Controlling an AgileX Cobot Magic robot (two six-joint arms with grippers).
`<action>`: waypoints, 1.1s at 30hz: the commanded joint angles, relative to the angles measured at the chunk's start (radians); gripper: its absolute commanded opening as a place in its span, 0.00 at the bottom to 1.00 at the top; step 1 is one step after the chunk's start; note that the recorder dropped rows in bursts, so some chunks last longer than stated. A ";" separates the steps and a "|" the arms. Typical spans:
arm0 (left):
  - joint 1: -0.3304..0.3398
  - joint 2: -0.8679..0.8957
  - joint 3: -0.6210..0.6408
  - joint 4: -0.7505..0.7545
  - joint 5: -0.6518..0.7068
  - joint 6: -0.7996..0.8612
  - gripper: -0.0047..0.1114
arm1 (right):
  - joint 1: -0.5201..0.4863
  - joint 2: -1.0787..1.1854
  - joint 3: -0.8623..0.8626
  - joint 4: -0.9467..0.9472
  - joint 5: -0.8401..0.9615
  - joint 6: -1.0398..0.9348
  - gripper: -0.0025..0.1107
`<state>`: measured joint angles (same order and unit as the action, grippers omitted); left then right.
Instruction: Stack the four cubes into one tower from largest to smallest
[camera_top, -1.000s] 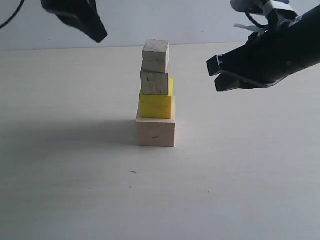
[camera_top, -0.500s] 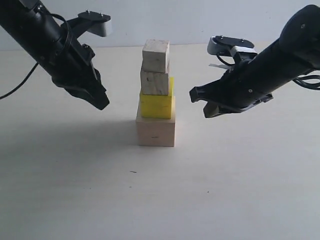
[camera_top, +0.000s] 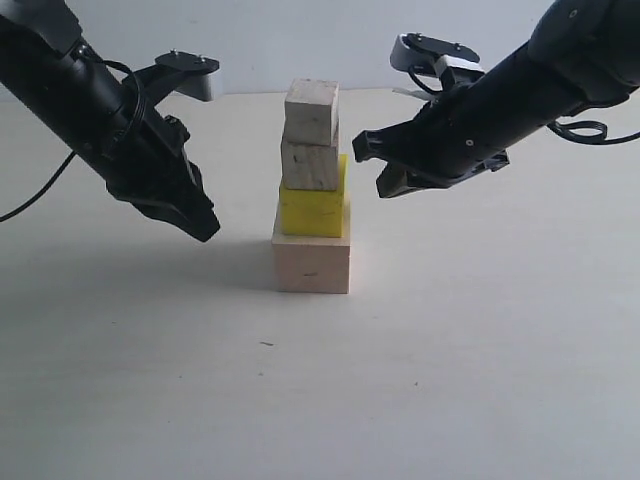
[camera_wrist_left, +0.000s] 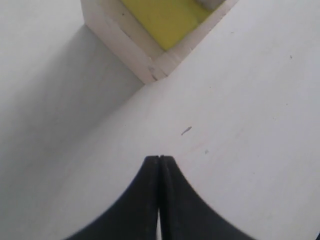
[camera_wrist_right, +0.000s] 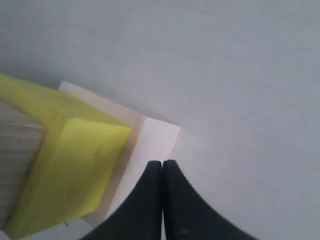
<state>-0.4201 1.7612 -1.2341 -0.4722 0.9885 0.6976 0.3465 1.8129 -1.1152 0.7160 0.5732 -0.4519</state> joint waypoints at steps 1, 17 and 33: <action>0.002 -0.011 0.002 -0.009 -0.006 0.003 0.04 | -0.019 0.003 -0.009 0.060 0.009 -0.051 0.02; 0.002 -0.011 0.002 -0.009 -0.001 0.001 0.04 | -0.266 0.163 -0.009 0.656 0.453 -0.412 0.02; 0.002 -0.011 0.002 -0.009 -0.043 0.005 0.04 | -0.248 0.212 -0.009 0.741 0.482 -0.451 0.02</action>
<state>-0.4201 1.7612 -1.2341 -0.4729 0.9558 0.6976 0.0833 2.0239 -1.1181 1.4405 1.0446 -0.8838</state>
